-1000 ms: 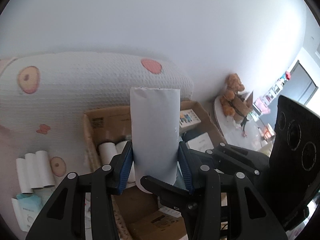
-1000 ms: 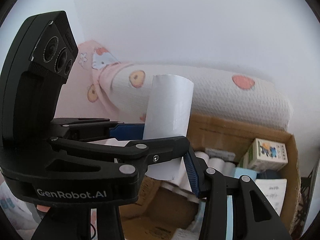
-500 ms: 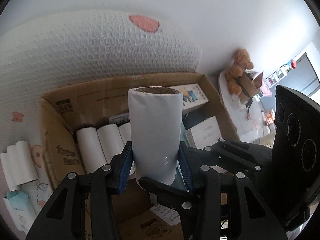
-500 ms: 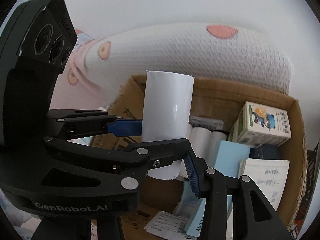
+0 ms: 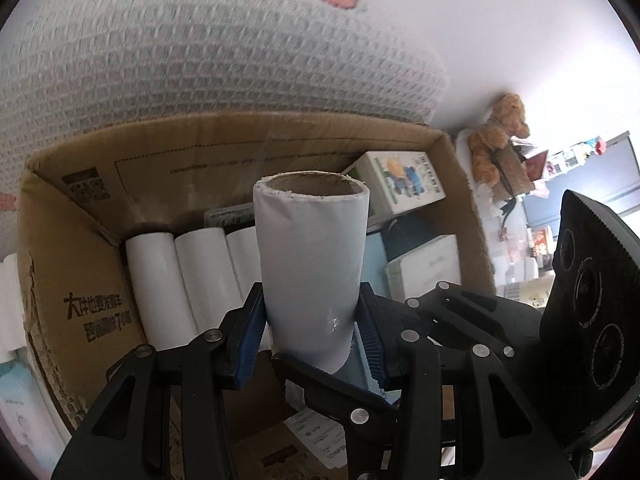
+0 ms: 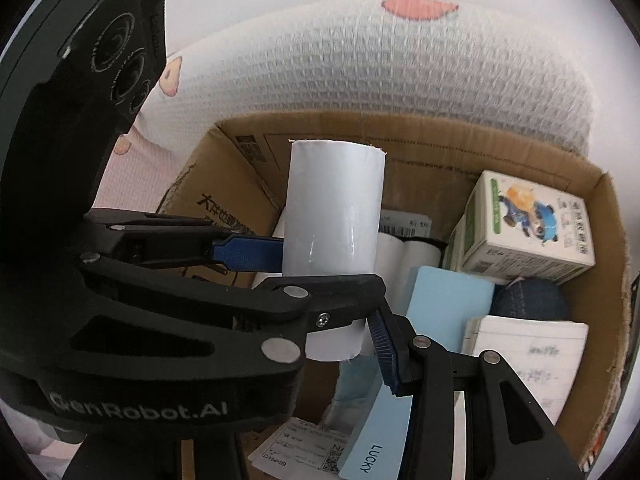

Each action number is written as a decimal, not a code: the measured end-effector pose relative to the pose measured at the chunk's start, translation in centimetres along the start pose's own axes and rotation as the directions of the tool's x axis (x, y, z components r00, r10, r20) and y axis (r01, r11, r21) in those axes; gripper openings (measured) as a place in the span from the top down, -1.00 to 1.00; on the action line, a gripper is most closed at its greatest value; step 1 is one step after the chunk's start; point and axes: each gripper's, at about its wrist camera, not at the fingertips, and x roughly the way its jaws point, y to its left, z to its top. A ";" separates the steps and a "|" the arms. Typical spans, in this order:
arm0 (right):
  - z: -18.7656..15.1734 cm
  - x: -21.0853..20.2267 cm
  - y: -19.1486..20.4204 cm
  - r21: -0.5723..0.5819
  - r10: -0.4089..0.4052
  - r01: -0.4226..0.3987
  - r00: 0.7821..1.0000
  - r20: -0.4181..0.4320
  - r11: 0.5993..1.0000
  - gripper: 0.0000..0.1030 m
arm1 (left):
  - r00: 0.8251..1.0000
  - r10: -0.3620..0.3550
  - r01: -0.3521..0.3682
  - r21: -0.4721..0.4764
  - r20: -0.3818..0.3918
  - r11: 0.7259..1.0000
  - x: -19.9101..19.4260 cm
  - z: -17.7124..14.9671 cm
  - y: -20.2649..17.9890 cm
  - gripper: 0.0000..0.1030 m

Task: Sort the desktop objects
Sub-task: 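Lower the tube into the box beside the rolls and open the left gripper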

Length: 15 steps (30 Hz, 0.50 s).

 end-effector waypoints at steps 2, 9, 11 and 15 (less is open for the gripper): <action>0.3 0.5 0.0 -0.003 0.013 -0.013 1.000 -0.024 1.000 0.19 | 1.000 0.007 -0.007 -0.027 -0.018 1.000 0.1 0.2 0.4 0.06; 0.7 2.0 0.0 -0.016 0.026 -0.027 0.996 -0.084 0.999 0.19 | 0.995 -0.001 -0.013 -0.146 -0.098 0.989 1.5 0.7 2.2 0.06; 0.9 2.2 -0.1 -0.015 0.033 -0.034 0.995 -0.090 0.999 0.19 | 0.995 -0.004 -0.012 -0.158 -0.099 0.987 1.6 0.8 2.4 0.07; 1.2 2.4 -0.5 0.015 0.053 -0.052 0.992 -0.111 0.999 0.19 | 0.994 -0.007 -0.014 -0.186 -0.113 0.982 2.0 0.7 3.1 0.06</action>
